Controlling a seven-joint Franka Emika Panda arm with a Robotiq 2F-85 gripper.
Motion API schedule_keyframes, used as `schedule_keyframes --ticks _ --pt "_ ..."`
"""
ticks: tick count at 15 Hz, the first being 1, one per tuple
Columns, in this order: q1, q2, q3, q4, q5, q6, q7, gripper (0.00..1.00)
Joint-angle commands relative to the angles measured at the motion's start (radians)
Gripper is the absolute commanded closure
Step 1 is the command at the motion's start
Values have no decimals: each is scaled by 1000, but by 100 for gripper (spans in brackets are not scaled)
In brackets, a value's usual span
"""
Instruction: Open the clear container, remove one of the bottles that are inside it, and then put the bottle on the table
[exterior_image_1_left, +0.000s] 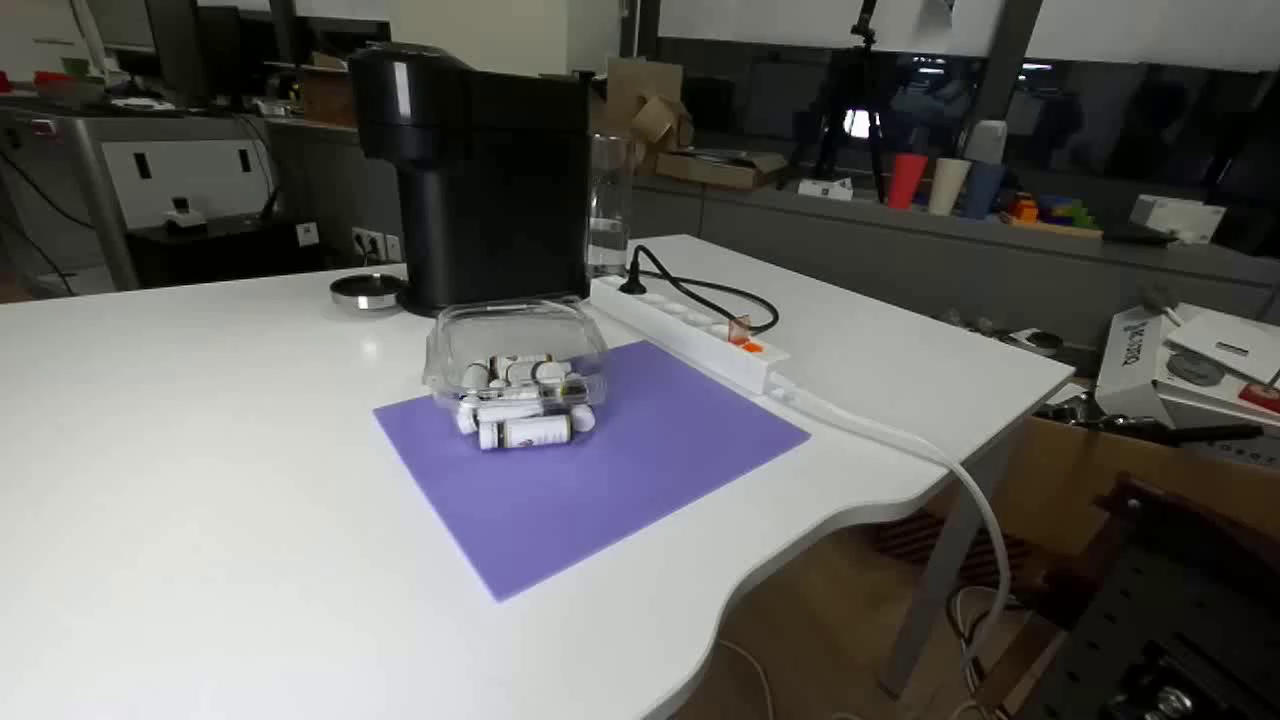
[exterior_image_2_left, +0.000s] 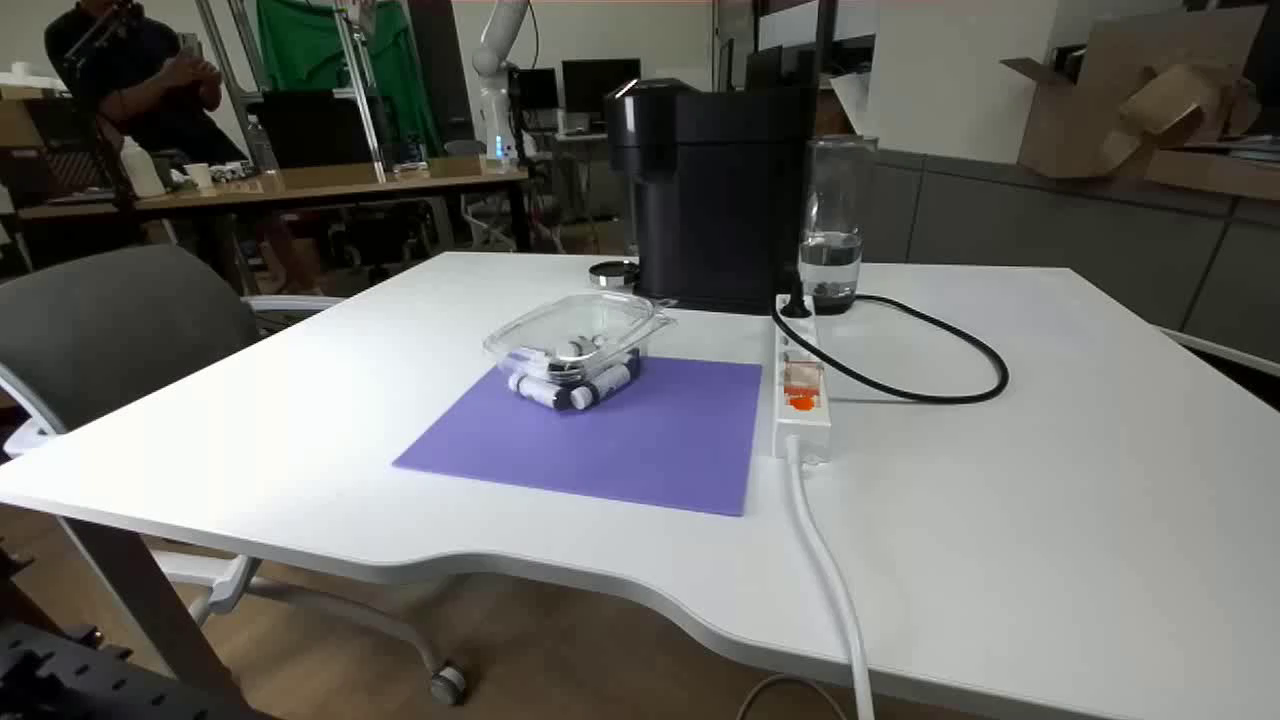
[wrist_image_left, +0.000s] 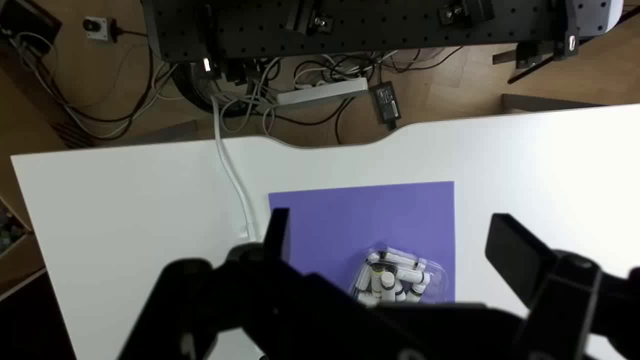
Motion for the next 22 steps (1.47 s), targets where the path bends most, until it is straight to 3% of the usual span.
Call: schedule_keyframes --ticks 1,11,14,18,22 --pt "18 1 -11 2 -8 -1 11 0" --pt "18 -2 -11 3 -8 0 11 0" --pt "6 50 -31 9 -3 26 17 0" --pt "-22 197 -92 22 -22 167 -4 0" --pt "-28 384 -146 45 -45 410 -79 0"
